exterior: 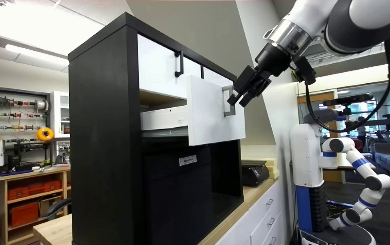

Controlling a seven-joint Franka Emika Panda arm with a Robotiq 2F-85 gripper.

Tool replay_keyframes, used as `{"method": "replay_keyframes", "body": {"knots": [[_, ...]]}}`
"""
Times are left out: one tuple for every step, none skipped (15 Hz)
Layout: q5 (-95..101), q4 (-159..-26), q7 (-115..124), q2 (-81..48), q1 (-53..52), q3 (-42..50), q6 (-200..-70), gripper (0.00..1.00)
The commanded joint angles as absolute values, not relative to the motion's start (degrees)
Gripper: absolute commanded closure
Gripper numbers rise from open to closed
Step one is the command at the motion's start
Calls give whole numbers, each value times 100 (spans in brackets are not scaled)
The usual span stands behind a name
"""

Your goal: Close the bottom drawer on the left

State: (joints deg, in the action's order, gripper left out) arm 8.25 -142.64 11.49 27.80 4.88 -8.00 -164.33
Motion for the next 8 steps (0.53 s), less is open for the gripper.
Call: {"method": "replay_keyframes", "body": {"knots": [[982, -14293, 1005, 2665, 667, -864, -16812, 47], [976, -14289, 997, 2637, 675, -864, -16848, 55], [955, -14289, 978, 2618, 661, -858, -16865, 61], [934, -14292, 960, 2600, 643, -854, -16872, 66], [929, -14299, 938, 2588, 626, -854, -16890, 74], [930, -14301, 931, 2590, 625, -858, -16891, 80], [929, -14305, 919, 2588, 618, -859, -16899, 87], [903, -14334, 903, 2758, 574, -853, -16765, 93]]}}
